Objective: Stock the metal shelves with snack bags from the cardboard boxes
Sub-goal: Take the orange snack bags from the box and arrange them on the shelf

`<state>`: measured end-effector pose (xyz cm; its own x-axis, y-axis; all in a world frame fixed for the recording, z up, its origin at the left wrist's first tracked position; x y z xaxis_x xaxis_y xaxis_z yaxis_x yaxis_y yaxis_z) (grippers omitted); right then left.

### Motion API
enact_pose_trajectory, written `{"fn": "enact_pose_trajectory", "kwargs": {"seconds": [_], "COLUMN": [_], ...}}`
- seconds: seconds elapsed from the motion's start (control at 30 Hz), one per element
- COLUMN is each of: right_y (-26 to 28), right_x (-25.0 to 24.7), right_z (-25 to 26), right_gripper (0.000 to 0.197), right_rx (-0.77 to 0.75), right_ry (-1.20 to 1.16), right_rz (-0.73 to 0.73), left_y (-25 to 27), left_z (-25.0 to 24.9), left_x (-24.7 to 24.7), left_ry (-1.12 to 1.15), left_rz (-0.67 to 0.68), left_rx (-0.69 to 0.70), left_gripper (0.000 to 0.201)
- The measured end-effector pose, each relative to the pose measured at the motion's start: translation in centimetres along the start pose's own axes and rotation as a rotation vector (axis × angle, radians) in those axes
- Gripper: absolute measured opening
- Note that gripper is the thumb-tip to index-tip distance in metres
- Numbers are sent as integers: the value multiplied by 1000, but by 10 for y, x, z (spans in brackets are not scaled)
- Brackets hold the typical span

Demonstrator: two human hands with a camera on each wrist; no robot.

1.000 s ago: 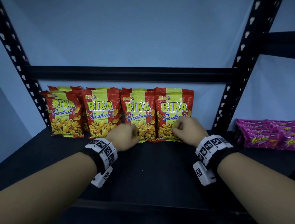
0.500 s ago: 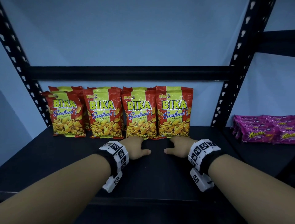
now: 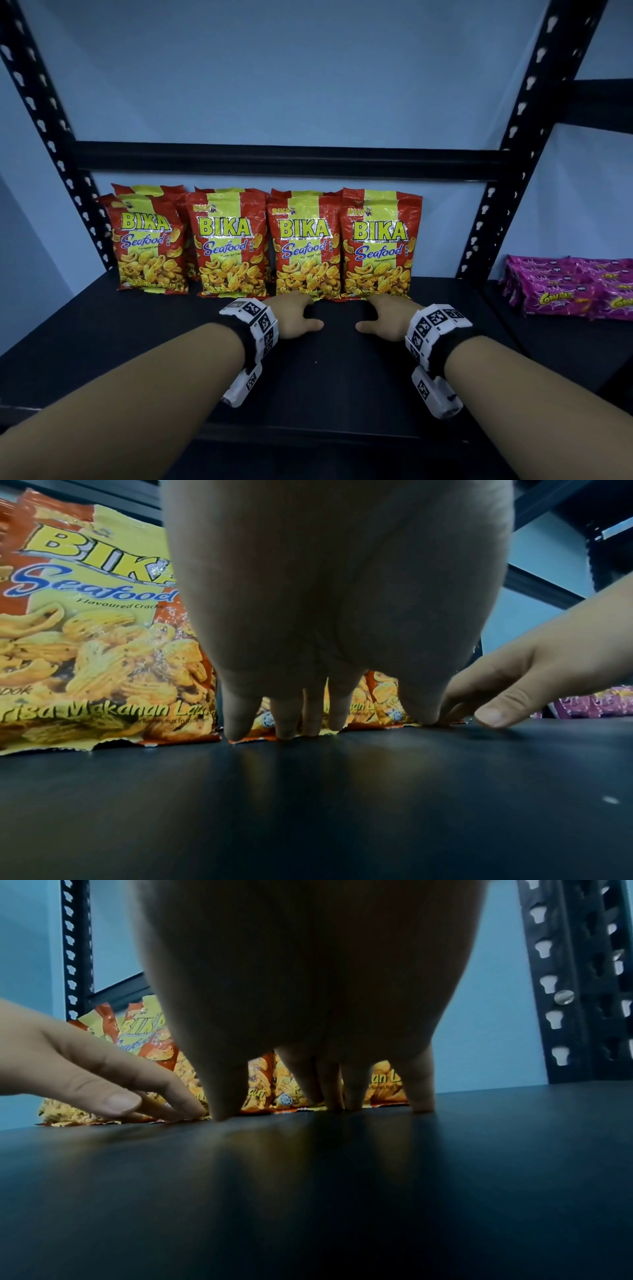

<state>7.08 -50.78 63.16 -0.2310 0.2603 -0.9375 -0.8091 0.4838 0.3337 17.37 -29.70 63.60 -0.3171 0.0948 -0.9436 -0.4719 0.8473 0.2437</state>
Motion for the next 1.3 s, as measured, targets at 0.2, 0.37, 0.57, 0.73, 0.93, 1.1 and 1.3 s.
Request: {"fn": "enact_pose_trajectory", "kwargs": {"seconds": [0.2,0.37,0.57,0.73,0.93,1.1,1.3], "right_y": [5,7,6,-2,-16,-32,-35], "right_x": [-10,-35,-53,-62,-57,-54,-55], "right_z": [4,8,5,0,7,4,6], "right_gripper": [57,56,36,56,107,125,156], "right_rx": [-42,-93,-132,-189,-221,-194,-126], "right_ry": [37,128,-147,-232,-145,-14,117], "right_rz": [51,-39,-325,-683,-670,-619,-566], "left_y": [-1,2,-6,-16,-30,-41,-48], "left_z": [-5,-5,-6,-10,-6,6,18], "left_x": [-5,-28,-37,-40,-49,-43,-47], "left_ry": [-33,-123,-171,-344,-466,-473,-504], "left_rz": [12,-237,-347,-464,-424,-329,-311], "left_rx": [-22,-35,-147,-160,-138,-115,-53], "left_gripper": [72,32,26,66,124,147,158]}}
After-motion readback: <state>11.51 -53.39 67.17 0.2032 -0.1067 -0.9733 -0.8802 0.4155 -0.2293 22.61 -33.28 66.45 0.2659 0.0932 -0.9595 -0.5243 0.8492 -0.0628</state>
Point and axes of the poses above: each hand's wrist, its own y-axis away from the middle knuckle, its own x-axis out of the palm, z = x × y, the point moved 1 cm from there along -y, towards the middle knuckle, and after that the axes turned 15 degrees about x, right-handed, at the moved point
